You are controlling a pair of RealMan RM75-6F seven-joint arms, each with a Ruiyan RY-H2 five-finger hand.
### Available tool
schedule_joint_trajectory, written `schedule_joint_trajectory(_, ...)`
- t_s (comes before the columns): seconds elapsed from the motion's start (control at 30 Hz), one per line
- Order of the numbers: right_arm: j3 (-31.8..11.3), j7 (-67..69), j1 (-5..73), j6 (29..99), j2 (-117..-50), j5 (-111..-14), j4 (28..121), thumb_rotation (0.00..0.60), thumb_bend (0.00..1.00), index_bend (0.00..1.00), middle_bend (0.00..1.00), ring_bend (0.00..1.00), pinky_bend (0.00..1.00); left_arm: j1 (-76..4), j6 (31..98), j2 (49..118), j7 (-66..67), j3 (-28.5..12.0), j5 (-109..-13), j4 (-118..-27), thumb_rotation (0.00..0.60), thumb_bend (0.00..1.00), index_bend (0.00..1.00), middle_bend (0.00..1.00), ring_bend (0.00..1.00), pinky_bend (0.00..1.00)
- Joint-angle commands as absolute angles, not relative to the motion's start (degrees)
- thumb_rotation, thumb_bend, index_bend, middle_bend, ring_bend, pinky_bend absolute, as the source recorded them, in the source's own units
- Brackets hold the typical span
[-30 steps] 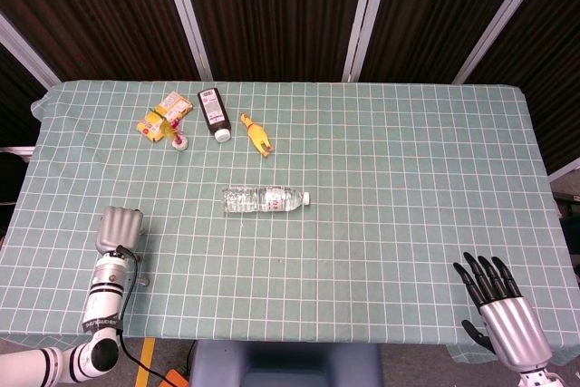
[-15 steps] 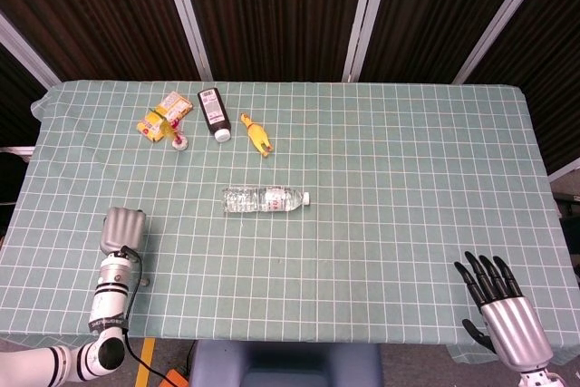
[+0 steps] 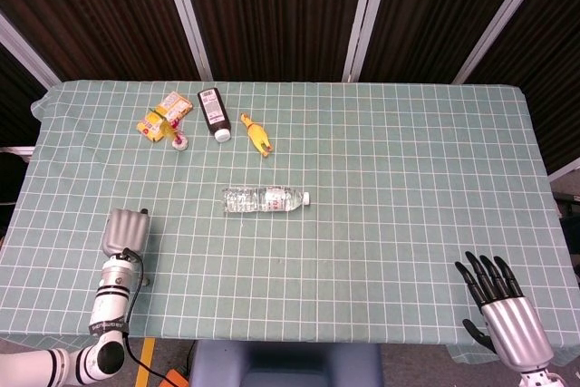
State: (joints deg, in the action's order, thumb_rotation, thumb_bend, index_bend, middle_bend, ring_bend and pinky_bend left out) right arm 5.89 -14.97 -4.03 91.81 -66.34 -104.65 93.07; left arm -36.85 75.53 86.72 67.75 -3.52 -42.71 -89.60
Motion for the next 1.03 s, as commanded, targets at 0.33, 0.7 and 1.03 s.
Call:
schedule_joint_trajectory(0.33,5.5,-14.5,-3.6,90.8,-65.9,-103.4,93.6,0.600,0.28,0.00,0.00,0.00,0.00,-24.5,79.6,73.3,23.7,5.8,-79.4,-108.4,0.600,0.40,0.00,0.15,0.12,0.40)
schedule_joint_trajectory(0.7,3.7,-13.7,-2.8,89.3,-65.1,-99.3,95.2,0.600,0.28,0.00,0.00,0.00,0.00,-8.9,101.2,80.9,3.8,11.8,-99.6,-85.1,0.600,0.35,0.00,0.00,0.00,0.04)
schedule_joint_trajectory(1.03,3.9,-13.2,-3.1,90.4,-64.9,-100.0,94.8,0.600,0.28,0.00,0.00,0.00,0.00,-8.2,95.3,78.5,7.8,10.8,-98.0,-88.5,0.600,0.35,0.00,0.00,0.00,0.00)
